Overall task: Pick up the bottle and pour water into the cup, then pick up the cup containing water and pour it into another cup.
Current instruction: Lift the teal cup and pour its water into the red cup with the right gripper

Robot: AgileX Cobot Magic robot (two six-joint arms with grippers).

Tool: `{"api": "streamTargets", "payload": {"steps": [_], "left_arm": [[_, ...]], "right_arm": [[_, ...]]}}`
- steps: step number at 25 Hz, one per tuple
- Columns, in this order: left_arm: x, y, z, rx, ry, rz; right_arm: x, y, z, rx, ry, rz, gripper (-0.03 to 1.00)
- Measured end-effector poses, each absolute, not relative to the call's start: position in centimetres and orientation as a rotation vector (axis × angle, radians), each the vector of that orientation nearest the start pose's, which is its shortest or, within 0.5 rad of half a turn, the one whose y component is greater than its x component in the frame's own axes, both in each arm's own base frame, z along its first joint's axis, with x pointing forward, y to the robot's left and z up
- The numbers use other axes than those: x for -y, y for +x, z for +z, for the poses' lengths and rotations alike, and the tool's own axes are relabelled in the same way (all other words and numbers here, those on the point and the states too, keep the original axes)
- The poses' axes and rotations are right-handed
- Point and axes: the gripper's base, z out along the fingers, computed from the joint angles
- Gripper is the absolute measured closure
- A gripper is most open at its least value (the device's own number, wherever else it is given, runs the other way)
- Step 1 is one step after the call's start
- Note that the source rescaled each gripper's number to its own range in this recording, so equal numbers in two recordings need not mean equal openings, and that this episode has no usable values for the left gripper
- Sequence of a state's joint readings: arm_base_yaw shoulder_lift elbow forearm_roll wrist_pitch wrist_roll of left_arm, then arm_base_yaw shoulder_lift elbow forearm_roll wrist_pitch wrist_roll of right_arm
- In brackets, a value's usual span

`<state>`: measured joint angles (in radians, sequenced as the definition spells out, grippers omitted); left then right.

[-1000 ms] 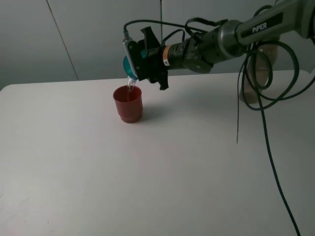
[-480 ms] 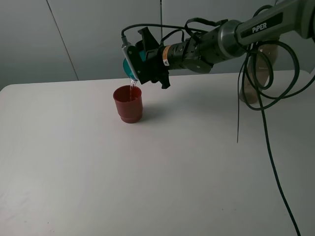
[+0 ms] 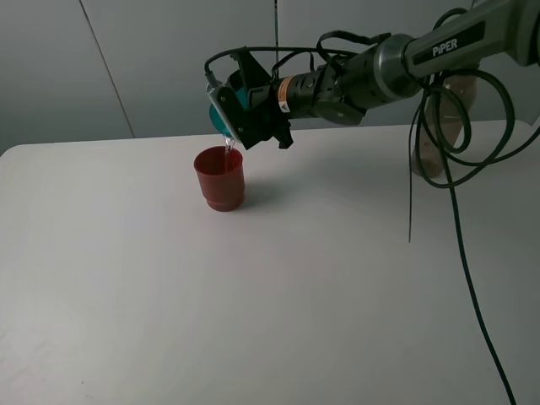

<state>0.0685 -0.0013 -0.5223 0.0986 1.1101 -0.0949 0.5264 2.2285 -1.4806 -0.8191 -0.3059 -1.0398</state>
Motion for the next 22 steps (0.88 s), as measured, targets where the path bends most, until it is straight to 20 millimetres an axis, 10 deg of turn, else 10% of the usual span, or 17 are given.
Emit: {"api": "streamTargets", "payload": {"steps": [22], "left_arm": [[-0.73,-1.05,27.97,-2.06,-0.178,0.102]], "right_arm": [[-27.21,41.51,15.43,-0.458,-1.934,-0.655,0.89]]}}
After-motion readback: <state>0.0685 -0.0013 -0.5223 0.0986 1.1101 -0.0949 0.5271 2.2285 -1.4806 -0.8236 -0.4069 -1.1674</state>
